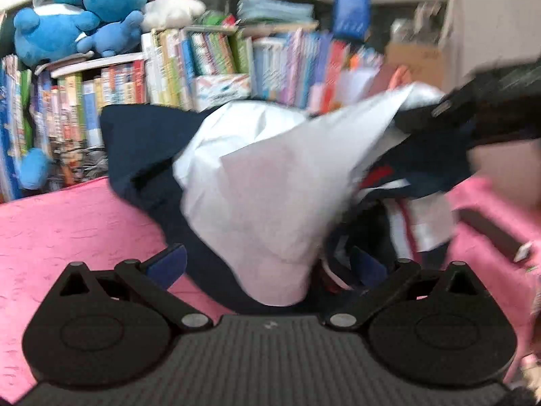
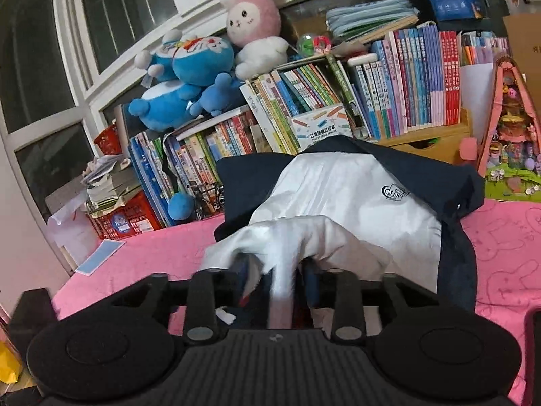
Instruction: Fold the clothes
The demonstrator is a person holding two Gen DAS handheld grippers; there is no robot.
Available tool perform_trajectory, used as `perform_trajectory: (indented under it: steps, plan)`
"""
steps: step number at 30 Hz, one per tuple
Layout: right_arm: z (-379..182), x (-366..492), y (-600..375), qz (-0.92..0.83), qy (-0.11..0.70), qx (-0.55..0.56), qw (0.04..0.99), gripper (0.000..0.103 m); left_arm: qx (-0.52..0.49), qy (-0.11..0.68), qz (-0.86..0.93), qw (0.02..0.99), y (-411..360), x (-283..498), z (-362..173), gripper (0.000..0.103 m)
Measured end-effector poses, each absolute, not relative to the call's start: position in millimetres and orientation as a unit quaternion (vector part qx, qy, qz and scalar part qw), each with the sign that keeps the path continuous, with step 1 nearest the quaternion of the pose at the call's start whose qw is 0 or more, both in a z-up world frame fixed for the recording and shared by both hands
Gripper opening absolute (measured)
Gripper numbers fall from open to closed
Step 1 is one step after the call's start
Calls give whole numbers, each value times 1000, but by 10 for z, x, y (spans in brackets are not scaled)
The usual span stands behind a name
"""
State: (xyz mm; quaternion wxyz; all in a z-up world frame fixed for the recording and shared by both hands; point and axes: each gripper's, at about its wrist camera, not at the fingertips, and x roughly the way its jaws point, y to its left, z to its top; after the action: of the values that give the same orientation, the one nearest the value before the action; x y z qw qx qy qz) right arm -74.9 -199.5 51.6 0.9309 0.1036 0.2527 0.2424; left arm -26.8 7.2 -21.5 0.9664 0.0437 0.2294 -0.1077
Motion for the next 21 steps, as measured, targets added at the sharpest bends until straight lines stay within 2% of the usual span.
perform_trajectory:
  steps: [2,5,13,17,21]
  plan:
    - [481,-913,-1985,224,236,62,944,70,52,231,-87,968,44,-209,-234,103]
    - [340,-1139,-1882,178,226,-33,957,77,55,233,-61,969,35,-109,-254,103]
    - [-442,-1213,-1125,129,251,-175,943,75,19,228,15,973,329,21,-110,103]
    - [-524,-943,-1308,43,266,-136,953,67,38,199,72,977,601,-90,72,103]
    - [-371,-1003,-1709,-18,231,-122,965,68,46,190,110,974,991,-161,194,103]
